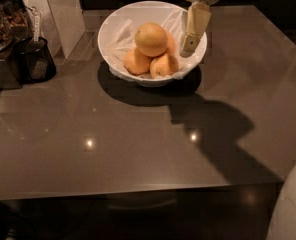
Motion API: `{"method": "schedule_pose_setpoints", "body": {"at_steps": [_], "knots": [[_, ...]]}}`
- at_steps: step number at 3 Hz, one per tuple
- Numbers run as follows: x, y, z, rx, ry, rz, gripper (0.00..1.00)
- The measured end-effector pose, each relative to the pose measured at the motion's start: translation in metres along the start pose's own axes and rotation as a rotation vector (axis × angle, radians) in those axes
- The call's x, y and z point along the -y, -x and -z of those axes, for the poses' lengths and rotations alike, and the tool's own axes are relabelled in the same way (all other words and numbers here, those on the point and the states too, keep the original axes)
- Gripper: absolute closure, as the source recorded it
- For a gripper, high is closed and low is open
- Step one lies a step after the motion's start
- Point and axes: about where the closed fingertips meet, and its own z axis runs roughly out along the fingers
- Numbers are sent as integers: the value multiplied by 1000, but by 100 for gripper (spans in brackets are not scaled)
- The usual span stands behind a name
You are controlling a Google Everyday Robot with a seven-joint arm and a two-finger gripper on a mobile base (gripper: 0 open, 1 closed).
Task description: Pick orange from white bowl
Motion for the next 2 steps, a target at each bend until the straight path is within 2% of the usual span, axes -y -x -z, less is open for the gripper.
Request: {"method": "schedule_pose_setpoints", "body": {"at_steps": [2], "knots": [[39, 11, -34, 79, 29, 18, 0]]}}
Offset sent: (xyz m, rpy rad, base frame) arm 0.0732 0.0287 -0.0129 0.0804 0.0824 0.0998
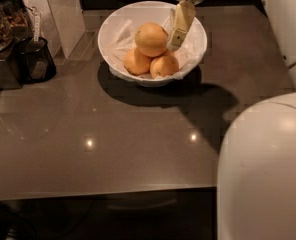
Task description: Pick orange from white bowl
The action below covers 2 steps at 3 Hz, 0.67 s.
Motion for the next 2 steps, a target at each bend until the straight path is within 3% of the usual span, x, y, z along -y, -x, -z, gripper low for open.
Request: {"method": "schedule_pose_setpoints", "body": {"at_steps": [2], "knots": [[15, -2, -41, 70, 62, -31, 0]]}}
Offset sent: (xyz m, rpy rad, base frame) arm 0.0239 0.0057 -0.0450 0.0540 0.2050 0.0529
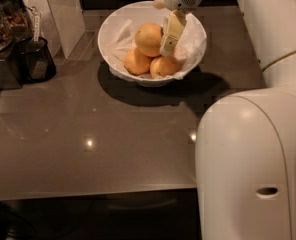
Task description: Pick orange from white bowl
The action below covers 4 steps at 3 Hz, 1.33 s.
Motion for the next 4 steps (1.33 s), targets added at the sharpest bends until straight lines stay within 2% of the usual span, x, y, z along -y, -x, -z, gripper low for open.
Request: {"method": "schedule_pose_setpoints", "body": {"at_steps": [1, 2, 3, 4], "knots": [[0, 4, -25, 28, 53, -10, 0], [1, 9, -40, 77, 81, -26, 0], [10, 13, -44, 91, 54, -27, 17], [10, 14, -45, 91, 53, -27, 41]]}}
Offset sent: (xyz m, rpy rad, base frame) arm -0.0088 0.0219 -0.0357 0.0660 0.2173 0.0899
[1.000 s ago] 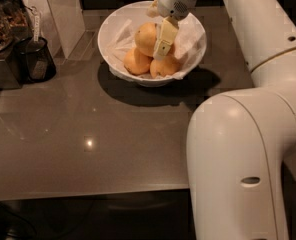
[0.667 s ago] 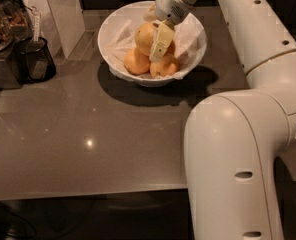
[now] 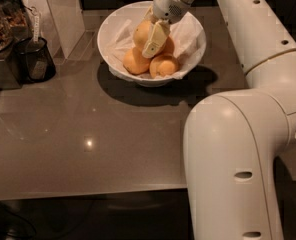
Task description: Pick orange from white bowl
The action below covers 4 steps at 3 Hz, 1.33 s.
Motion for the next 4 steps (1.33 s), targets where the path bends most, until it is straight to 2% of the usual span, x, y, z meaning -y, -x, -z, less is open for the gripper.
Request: {"method": "schedule_pose_setpoints", "body": {"at_steps": [2, 3, 4], "knots": [[0, 0, 0, 0, 0, 0, 87], [0, 0, 0, 0, 0, 0, 100], [0, 2, 2, 0, 0, 0, 100]]}}
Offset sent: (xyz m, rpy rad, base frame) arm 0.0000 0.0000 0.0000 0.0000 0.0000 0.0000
